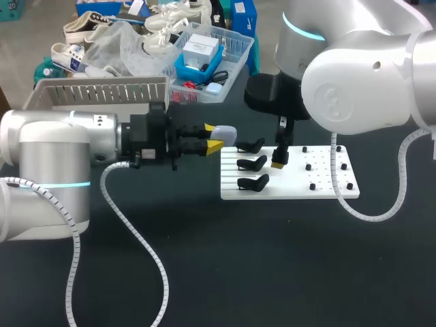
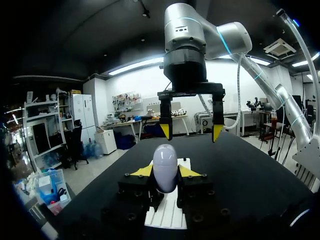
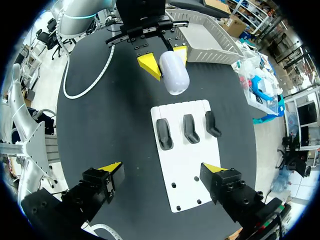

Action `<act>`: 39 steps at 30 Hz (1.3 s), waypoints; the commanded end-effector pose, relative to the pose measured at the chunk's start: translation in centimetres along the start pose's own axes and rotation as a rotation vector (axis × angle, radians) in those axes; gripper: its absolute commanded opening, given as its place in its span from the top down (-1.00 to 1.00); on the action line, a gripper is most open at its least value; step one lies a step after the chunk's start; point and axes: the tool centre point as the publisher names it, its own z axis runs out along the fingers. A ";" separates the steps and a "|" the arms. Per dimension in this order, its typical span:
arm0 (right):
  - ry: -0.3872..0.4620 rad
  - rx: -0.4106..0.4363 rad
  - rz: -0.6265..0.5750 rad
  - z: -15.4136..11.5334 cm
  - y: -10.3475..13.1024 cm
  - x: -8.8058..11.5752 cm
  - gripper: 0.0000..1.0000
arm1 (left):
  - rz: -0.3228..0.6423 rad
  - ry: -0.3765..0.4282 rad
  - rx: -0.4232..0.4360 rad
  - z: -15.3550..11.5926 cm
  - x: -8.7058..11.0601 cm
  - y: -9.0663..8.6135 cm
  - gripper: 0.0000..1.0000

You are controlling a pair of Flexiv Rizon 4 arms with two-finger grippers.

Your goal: Pick up each earbud case from the left stands, insert the matching earbuds, close the lid, and place the case in the box.

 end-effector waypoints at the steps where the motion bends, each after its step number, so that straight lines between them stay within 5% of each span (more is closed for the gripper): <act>1: -0.015 0.025 0.037 0.0 0.2 0.8 -1.00 | 0.008 0.021 -0.084 -2.3 -0.3 0.0 1.00; 22: -0.026 0.027 0.075 0.3 0.1 1.4 -1.00 | -0.144 0.052 -0.357 -10.1 2.3 4.4 1.00; 39: -0.041 0.019 0.093 0.9 0.4 1.6 -1.00 | -0.194 0.216 -0.554 -15.8 5.1 7.5 1.00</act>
